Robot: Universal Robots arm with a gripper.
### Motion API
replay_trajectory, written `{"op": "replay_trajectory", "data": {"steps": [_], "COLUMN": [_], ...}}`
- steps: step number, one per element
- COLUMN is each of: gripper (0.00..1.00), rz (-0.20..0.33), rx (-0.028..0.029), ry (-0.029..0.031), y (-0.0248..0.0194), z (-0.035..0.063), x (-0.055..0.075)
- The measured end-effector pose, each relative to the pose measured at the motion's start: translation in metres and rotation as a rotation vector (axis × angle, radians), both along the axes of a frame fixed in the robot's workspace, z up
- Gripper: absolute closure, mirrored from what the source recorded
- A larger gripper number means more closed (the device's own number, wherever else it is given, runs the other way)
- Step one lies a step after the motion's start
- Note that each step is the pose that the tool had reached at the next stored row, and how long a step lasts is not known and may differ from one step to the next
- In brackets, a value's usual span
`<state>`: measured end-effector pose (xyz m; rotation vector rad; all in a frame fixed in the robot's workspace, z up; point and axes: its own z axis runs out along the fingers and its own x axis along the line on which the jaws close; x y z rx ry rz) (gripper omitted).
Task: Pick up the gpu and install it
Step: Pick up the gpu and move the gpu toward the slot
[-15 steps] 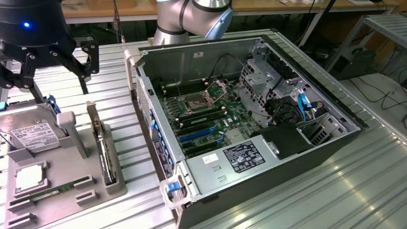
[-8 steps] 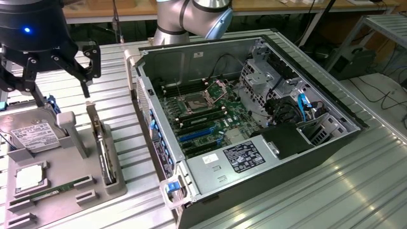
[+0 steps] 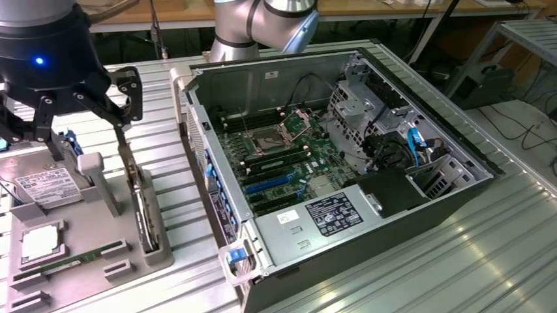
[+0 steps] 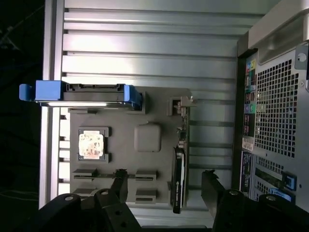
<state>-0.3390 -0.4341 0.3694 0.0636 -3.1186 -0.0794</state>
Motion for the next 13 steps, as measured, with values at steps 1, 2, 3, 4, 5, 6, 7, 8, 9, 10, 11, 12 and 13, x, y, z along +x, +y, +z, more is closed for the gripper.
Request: {"op": "replay_trajectory", "data": {"steps": [1, 2, 3, 4, 5, 6, 7, 8, 9, 10, 11, 12, 13], "gripper": [0.28, 0.28, 0.28, 0.28, 0.28, 0.28, 0.28, 0.28, 0.28, 0.28, 0.28, 0.28, 0.28], "rz": [-0.001, -0.004, -0.007, -0.011, -0.013, -0.016, -0.02, -0.024, -0.028, -0.029, -0.029, -0.029, -0.029], "rx": [-0.0015, -0.0029, -0.0031, -0.0034, -0.0037, -0.0041, -0.0047, -0.0058, -0.0079, -0.0082, -0.0085, -0.0089, -0.0096], "ry": [-0.0007, -0.0007, -0.001, -0.0011, -0.0011, -0.0012, -0.0015, -0.0022, -0.0027, -0.0028, -0.003, -0.0043, -0.0066], "y": [-0.0002, -0.0002, -0.0002, -0.0003, -0.0002, -0.0002, -0.0002, -0.0003, -0.0003, -0.0003, -0.0003, -0.0003, -0.0003], "z": [-0.0008, -0.002, -0.003, -0.0043, -0.0053, -0.0064, -0.0077, -0.0098, -0.0116, -0.013, -0.0141, -0.0155, -0.0162], "x": [0.0, 0.002, 0.003, 0.004, 0.005, 0.006, 0.008, 0.009, 0.011, 0.013, 0.015, 0.018, 0.019]}}
